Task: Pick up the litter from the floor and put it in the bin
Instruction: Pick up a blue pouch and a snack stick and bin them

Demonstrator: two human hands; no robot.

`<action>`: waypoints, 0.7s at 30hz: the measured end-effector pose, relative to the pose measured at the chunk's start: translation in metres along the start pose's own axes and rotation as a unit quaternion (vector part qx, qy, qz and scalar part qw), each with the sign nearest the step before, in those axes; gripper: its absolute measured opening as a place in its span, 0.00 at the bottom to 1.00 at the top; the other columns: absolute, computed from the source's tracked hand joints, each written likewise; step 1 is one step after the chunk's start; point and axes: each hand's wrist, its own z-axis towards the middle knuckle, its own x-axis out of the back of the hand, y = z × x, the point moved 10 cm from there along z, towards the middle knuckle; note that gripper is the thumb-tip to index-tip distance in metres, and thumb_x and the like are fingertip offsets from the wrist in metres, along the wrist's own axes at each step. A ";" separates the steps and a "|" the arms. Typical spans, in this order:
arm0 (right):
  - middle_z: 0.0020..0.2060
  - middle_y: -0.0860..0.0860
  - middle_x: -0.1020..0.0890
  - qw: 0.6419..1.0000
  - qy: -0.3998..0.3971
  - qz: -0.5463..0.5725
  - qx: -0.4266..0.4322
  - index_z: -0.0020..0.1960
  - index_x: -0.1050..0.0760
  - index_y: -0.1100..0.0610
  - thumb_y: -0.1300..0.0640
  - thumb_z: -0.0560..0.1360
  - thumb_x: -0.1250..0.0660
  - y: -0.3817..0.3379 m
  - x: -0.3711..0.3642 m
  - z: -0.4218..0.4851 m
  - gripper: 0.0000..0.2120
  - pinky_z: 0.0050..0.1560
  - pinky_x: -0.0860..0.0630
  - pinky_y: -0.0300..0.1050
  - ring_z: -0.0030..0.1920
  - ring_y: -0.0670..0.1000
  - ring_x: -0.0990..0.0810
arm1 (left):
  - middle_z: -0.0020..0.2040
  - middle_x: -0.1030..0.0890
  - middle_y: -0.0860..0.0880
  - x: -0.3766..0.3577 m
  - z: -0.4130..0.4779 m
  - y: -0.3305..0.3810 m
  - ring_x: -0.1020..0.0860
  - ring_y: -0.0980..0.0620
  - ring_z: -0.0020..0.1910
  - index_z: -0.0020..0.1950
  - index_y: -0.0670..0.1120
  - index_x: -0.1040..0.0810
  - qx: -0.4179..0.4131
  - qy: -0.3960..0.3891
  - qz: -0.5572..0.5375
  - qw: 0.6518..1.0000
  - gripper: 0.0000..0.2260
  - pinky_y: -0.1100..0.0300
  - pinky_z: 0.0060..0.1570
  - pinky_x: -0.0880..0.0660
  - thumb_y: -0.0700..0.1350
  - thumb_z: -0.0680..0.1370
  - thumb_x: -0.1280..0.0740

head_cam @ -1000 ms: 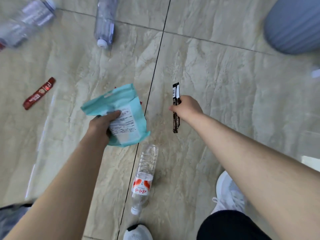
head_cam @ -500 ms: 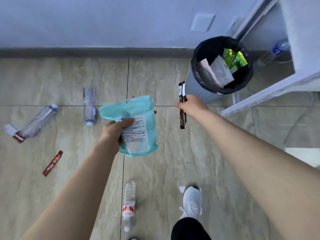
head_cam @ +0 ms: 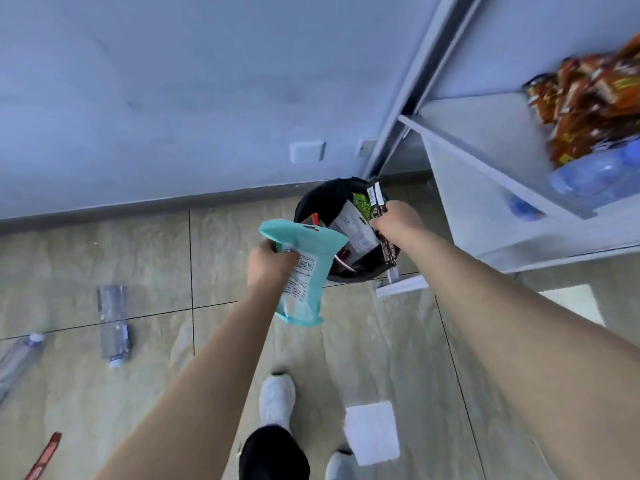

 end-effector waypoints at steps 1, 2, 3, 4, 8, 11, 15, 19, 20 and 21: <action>0.54 0.59 0.21 1.000 0.001 -0.005 -0.008 0.59 0.26 0.64 0.60 0.76 0.36 0.004 0.002 0.013 0.13 0.43 0.30 0.44 0.55 0.59 0.21 | 0.41 0.21 0.47 -0.012 0.013 0.011 0.21 0.43 0.44 0.52 0.44 0.24 -0.007 -0.003 0.033 0.999 0.11 0.53 0.45 0.23 0.38 0.70 0.34; 0.55 0.59 0.20 1.000 -0.002 -0.010 -0.012 0.58 0.25 0.63 0.60 0.75 0.35 0.006 0.002 0.025 0.13 0.44 0.28 0.45 0.54 0.59 0.21 | 0.43 0.21 0.46 -0.022 0.026 0.019 0.20 0.42 0.45 0.54 0.44 0.24 -0.015 -0.005 0.068 0.998 0.13 0.54 0.44 0.23 0.38 0.70 0.35; 0.54 0.59 0.19 1.000 -0.009 -0.016 -0.015 0.57 0.24 0.63 0.61 0.74 0.34 0.009 0.000 0.040 0.13 0.46 0.26 0.46 0.53 0.59 0.20 | 0.44 0.21 0.46 -0.035 0.040 0.027 0.21 0.43 0.45 0.55 0.44 0.24 -0.022 -0.013 0.102 0.994 0.15 0.55 0.42 0.25 0.38 0.70 0.36; 0.53 0.59 0.18 0.999 -0.015 -0.024 -0.015 0.55 0.23 0.62 0.61 0.74 0.34 0.012 -0.003 0.054 0.12 0.46 0.25 0.46 0.51 0.59 0.20 | 0.44 0.22 0.47 -0.049 0.053 0.032 0.21 0.43 0.44 0.57 0.44 0.25 -0.026 -0.023 0.132 0.991 0.16 0.57 0.39 0.27 0.37 0.70 0.37; 0.47 0.57 0.18 0.998 -0.010 -0.060 0.009 0.51 0.22 0.59 0.59 0.73 0.33 0.011 -0.018 0.108 0.08 0.41 0.26 0.44 0.45 0.58 0.19 | 0.49 0.21 0.45 -0.100 0.107 0.035 0.22 0.44 0.46 0.60 0.44 0.28 -0.012 -0.062 0.225 0.972 0.18 0.56 0.40 0.25 0.37 0.70 0.37; 0.48 0.57 0.18 0.996 -0.010 -0.086 0.025 0.52 0.23 0.59 0.58 0.74 0.33 0.008 -0.035 0.139 0.08 0.45 0.23 0.47 0.48 0.59 0.20 | 0.58 0.24 0.41 -0.129 0.134 0.011 0.24 0.42 0.52 0.62 0.41 0.33 0.048 -0.088 0.245 0.964 0.20 0.51 0.49 0.24 0.39 0.71 0.35; 0.52 0.57 0.18 0.992 -0.033 -0.111 0.041 0.55 0.22 0.61 0.56 0.76 0.37 0.005 -0.053 0.159 0.12 0.48 0.23 0.49 0.51 0.58 0.20 | 0.66 0.30 0.39 -0.146 0.145 -0.016 0.27 0.39 0.62 0.69 0.42 0.43 0.173 -0.095 0.189 0.962 0.36 0.48 0.52 0.24 0.49 0.69 0.27; 0.38 0.53 0.24 0.993 -0.064 -0.096 0.014 0.41 0.26 0.59 0.49 0.79 0.41 0.009 -0.056 0.163 0.15 0.30 0.34 0.43 0.39 0.55 0.25 | 0.66 0.32 0.40 -0.151 0.139 -0.025 0.25 0.35 0.59 0.67 0.48 0.43 0.247 -0.101 0.091 0.959 0.39 0.51 0.23 0.22 0.58 0.65 0.26; 0.32 0.51 0.29 0.993 -0.066 -0.093 0.007 0.35 0.31 0.57 0.48 0.79 0.42 0.010 -0.054 0.163 0.17 0.27 0.39 0.43 0.34 0.54 0.28 | 0.67 0.33 0.41 -0.151 0.139 -0.024 0.26 0.35 0.61 0.68 0.49 0.43 0.243 -0.104 0.102 0.959 0.39 0.49 0.26 0.21 0.58 0.65 0.27; 0.29 0.50 0.33 0.993 -0.071 -0.089 0.006 0.31 0.37 0.55 0.48 0.79 0.42 0.009 -0.051 0.162 0.20 0.26 0.42 0.43 0.30 0.52 0.32 | 0.68 0.34 0.42 -0.151 0.139 -0.022 0.29 0.36 0.63 0.69 0.48 0.44 0.234 -0.109 0.126 0.958 0.40 0.45 0.35 0.20 0.58 0.66 0.27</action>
